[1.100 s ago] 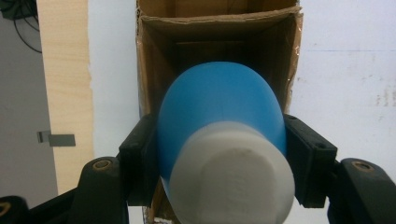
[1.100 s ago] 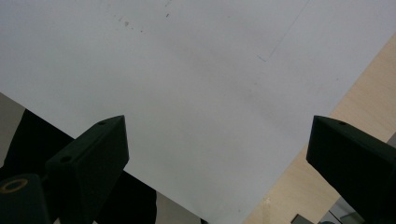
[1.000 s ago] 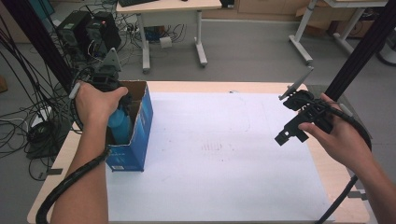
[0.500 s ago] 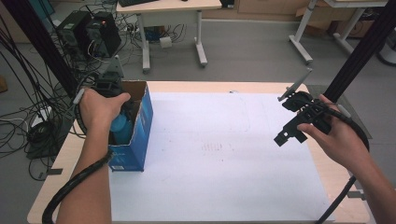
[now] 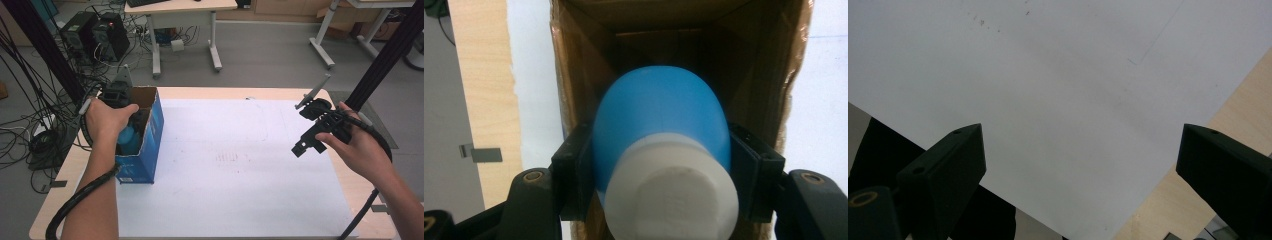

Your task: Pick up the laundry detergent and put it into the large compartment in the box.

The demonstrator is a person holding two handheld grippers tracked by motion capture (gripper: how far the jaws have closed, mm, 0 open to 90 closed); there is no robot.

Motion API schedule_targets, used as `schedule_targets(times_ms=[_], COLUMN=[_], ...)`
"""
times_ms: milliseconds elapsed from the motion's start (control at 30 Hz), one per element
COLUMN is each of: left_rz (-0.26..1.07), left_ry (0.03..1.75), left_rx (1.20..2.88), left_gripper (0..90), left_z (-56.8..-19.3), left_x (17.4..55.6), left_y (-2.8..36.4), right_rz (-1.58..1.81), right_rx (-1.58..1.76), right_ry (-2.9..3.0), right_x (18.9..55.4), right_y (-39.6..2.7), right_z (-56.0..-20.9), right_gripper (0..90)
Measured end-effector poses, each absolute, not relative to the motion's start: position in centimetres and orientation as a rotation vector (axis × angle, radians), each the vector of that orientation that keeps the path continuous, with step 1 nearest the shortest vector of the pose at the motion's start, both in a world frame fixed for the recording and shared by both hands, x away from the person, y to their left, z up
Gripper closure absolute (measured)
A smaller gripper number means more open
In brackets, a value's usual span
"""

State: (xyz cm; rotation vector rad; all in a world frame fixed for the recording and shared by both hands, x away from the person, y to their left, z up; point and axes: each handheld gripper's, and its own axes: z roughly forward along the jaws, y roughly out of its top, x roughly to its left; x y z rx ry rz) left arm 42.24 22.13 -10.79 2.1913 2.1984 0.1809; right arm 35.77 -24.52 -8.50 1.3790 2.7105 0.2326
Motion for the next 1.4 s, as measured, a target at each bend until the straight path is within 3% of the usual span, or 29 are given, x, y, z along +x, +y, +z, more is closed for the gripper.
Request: schedule_targets(times_ms=[1400], left_rz=[0.218], left_ry=[2.196], left_rx=[2.192], left_gripper=[34.4], left_z=[-12.1], left_x=[42.0], left_y=[21.6], right_rz=[0.193], right_rx=[1.332], right_ry=[2.735], right_x=[35.7], right_y=[-22.6], right_z=[-9.0], right_gripper=[6.0])
